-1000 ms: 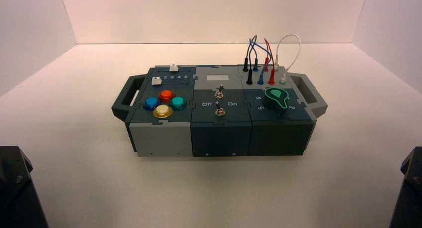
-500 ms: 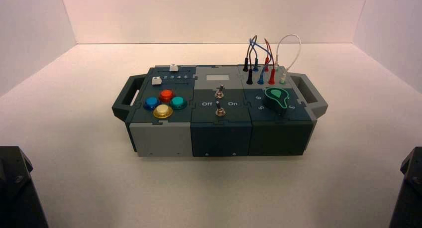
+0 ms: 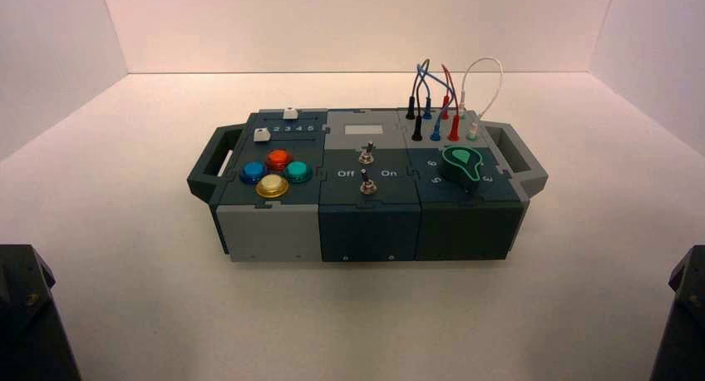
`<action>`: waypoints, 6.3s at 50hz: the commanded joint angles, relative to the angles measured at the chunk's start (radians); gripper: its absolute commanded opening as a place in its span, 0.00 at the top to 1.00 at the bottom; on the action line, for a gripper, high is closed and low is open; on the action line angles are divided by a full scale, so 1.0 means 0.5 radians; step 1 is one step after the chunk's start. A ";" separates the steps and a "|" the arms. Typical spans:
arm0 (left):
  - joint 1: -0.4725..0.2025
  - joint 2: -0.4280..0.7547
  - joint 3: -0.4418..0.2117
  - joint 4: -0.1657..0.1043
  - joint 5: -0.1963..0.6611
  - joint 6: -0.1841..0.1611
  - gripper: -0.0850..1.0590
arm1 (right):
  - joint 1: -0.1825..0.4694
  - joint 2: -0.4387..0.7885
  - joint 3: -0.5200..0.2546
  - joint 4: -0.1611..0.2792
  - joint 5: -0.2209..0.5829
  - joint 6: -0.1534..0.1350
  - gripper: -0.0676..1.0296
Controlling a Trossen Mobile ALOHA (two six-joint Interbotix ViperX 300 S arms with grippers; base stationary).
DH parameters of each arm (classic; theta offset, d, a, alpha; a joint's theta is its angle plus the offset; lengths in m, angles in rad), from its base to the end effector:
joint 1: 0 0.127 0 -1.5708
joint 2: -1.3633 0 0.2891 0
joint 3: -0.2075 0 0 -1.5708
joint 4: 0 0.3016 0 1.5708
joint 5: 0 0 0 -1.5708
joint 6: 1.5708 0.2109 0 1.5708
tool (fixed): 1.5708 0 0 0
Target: Pull the white wire.
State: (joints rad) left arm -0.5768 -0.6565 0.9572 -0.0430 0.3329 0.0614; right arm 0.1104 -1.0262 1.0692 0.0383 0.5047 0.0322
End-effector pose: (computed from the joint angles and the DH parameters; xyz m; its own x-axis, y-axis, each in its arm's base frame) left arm 0.2771 -0.1838 0.1733 0.6679 -0.4513 -0.5918 0.5650 0.8251 0.0084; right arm 0.2682 0.0337 0.2018 0.8465 0.1125 -0.5204 -0.0916 0.9936 0.0657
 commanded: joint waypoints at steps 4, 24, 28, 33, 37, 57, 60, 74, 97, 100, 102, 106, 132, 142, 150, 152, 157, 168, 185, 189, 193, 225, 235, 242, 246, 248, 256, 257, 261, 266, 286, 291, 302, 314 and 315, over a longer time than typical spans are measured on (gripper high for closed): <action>-0.147 0.037 -0.067 -0.006 0.006 -0.006 0.95 | 0.006 0.101 -0.092 0.040 0.052 0.000 0.89; -0.522 0.242 -0.120 -0.077 0.021 -0.129 0.95 | 0.006 0.193 -0.086 0.110 0.224 -0.003 0.86; -0.571 0.291 -0.129 -0.135 0.021 -0.141 0.95 | 0.006 0.215 -0.092 0.135 0.245 -0.018 0.85; -0.626 0.341 -0.135 -0.215 0.018 -0.138 0.95 | 0.006 0.255 -0.092 0.172 0.273 -0.052 0.84; -0.678 0.383 -0.141 -0.261 0.006 -0.138 0.95 | 0.006 0.304 -0.092 0.224 0.285 -0.101 0.82; -0.850 0.515 -0.144 -0.390 -0.086 -0.138 0.95 | 0.040 0.466 -0.126 0.304 0.356 -0.144 0.74; -0.865 0.537 -0.150 -0.396 -0.110 -0.138 0.95 | 0.071 0.488 -0.135 0.304 0.374 -0.144 0.74; -0.896 0.703 -0.245 -0.396 -0.129 -0.135 0.95 | 0.227 0.709 -0.172 0.313 0.393 -0.144 0.65; -1.037 0.923 -0.374 -0.396 -0.209 -0.138 0.95 | 0.362 0.942 -0.258 0.387 0.380 -0.150 0.62; -1.040 0.939 -0.383 -0.396 -0.218 -0.138 0.95 | 0.383 0.963 -0.267 0.390 0.383 -0.150 0.62; -1.040 0.948 -0.387 -0.393 -0.224 -0.141 0.95 | 0.411 0.985 -0.279 0.390 0.383 -0.150 0.62; -1.040 0.948 -0.380 -0.396 -0.242 -0.141 0.95 | 0.457 1.037 -0.295 0.402 0.387 -0.150 0.62; -1.040 0.985 -0.362 -0.383 -0.285 -0.129 0.95 | 0.476 1.341 -0.350 0.402 0.322 -0.156 0.62; -1.040 0.985 -0.337 -0.377 -0.322 -0.120 0.95 | 0.476 1.402 -0.377 0.402 0.310 -0.156 0.62; -1.037 0.982 -0.307 -0.374 -0.347 -0.117 0.95 | 0.476 1.473 -0.396 0.402 0.310 -0.156 0.62; -1.037 0.982 -0.304 -0.374 -0.350 -0.117 0.95 | 0.476 1.485 -0.402 0.402 0.307 -0.156 0.62; -1.037 0.982 -0.288 -0.374 -0.359 -0.110 0.95 | 0.476 1.528 -0.414 0.408 0.307 -0.156 0.62; -1.037 0.979 -0.276 -0.374 -0.371 -0.110 0.95 | 0.476 1.574 -0.451 0.417 0.298 -0.156 0.62; -1.034 0.988 -0.276 -0.374 -0.380 -0.110 0.95 | 0.494 1.709 -0.488 0.436 0.285 -0.156 0.62; -1.037 0.988 -0.276 -0.374 -0.380 -0.110 0.95 | 0.494 1.730 -0.500 0.436 0.282 -0.156 0.62; -1.037 0.988 -0.276 -0.374 -0.380 -0.110 0.95 | 0.494 1.749 -0.503 0.439 0.282 -0.156 0.62; -1.037 1.009 -0.273 -0.374 -0.377 -0.104 0.95 | 0.525 1.930 -0.580 0.460 0.236 -0.156 0.62; -1.034 1.009 -0.270 -0.371 -0.377 -0.104 0.95 | 0.525 1.960 -0.583 0.460 0.230 -0.150 0.68; -1.037 1.009 -0.270 -0.371 -0.380 -0.104 0.95 | 0.525 1.991 -0.586 0.460 0.230 -0.150 0.85; -1.034 1.009 -0.267 -0.371 -0.380 -0.104 0.95 | 0.525 2.028 -0.586 0.460 0.233 -0.150 0.93; -1.037 1.009 -0.270 -0.374 -0.380 -0.107 0.95 | 0.525 2.043 -0.586 0.460 0.233 -0.150 0.96; -1.037 1.009 -0.270 -0.371 -0.393 -0.107 0.95 | 0.525 2.095 -0.620 0.451 0.230 -0.150 0.96; -1.037 1.009 -0.270 -0.371 -0.393 -0.104 0.95 | 0.525 2.092 -0.623 0.451 0.230 -0.150 0.96; -1.037 1.012 -0.270 -0.374 -0.393 -0.107 0.95 | 0.525 2.080 -0.635 0.445 0.239 -0.150 0.96; -1.037 1.012 -0.270 -0.374 -0.393 -0.110 0.95 | 0.525 2.049 -0.669 0.439 0.285 -0.150 0.96; -1.034 1.043 -0.279 -0.374 -0.393 -0.107 0.95 | 0.525 1.979 -0.693 0.390 0.353 -0.147 0.96; -1.034 1.049 -0.285 -0.371 -0.393 -0.104 0.95 | 0.522 1.970 -0.703 0.374 0.371 -0.147 0.96; -1.034 1.052 -0.291 -0.371 -0.399 -0.104 0.95 | 0.515 1.948 -0.739 0.347 0.380 -0.144 0.96; -1.031 1.055 -0.298 -0.368 -0.402 -0.107 0.95 | 0.515 1.899 -0.785 0.316 0.430 -0.144 0.96; -1.031 1.052 -0.301 -0.371 -0.402 -0.104 0.95 | 0.515 1.899 -0.798 0.310 0.442 -0.144 0.96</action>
State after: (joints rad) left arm -1.0922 -0.1181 0.8330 -0.2301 0.1411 0.0061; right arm 0.3682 -0.0230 0.7286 0.1994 0.7210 -0.0414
